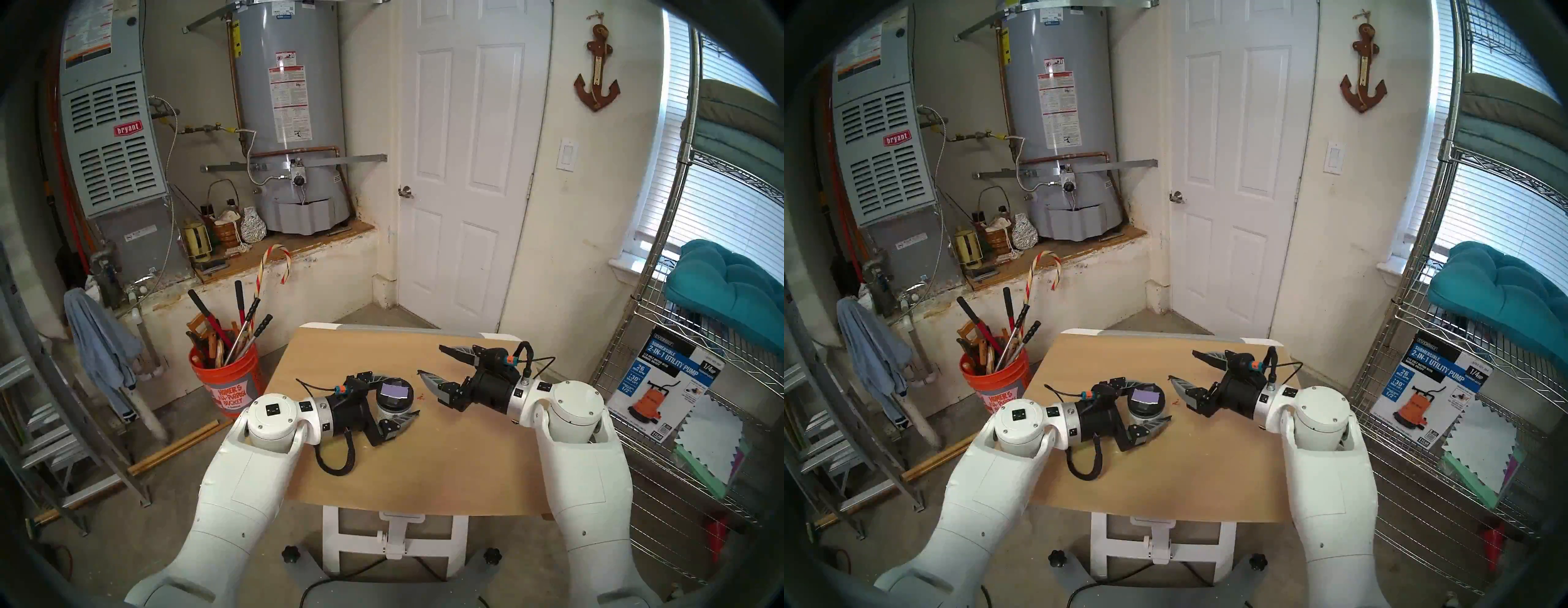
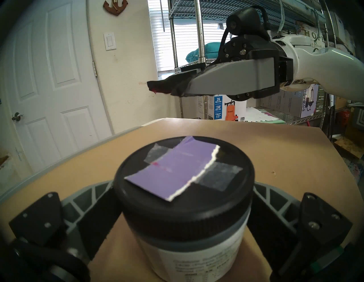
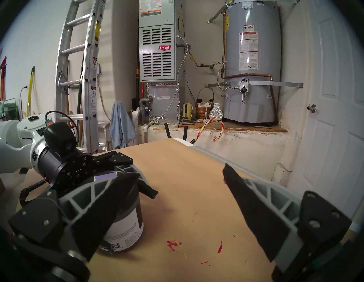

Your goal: Open paint jar

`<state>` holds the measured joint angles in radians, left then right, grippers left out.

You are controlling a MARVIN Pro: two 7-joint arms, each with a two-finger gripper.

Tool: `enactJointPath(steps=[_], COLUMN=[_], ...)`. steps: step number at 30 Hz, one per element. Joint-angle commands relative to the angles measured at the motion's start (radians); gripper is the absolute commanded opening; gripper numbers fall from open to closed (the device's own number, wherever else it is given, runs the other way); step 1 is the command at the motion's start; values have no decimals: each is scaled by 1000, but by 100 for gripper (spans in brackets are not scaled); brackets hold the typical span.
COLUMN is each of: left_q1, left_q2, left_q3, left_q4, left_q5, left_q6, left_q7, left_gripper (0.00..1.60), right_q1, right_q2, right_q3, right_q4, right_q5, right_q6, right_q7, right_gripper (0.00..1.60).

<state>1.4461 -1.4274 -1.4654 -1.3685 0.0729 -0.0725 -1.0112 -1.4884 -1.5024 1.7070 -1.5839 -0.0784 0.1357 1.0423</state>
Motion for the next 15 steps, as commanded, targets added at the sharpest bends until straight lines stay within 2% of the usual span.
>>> enactJointPath(steps=[1, 15], left_q1=[-11, -11], left_q2=[-3, -5], left_q3=[-2, -4], left_q4=[-14, -14], left_q5=[-2, 0], left_q6=[0, -1], left_q7=[0, -2], left_gripper=[160, 160], right_q1=[12, 12], right_q2=[-7, -7], right_q3=[-1, -1], right_q4=[-21, -21], right_q5=[5, 5], right_q6=[-5, -5], right_q7=[-2, -2], right_gripper=[160, 160])
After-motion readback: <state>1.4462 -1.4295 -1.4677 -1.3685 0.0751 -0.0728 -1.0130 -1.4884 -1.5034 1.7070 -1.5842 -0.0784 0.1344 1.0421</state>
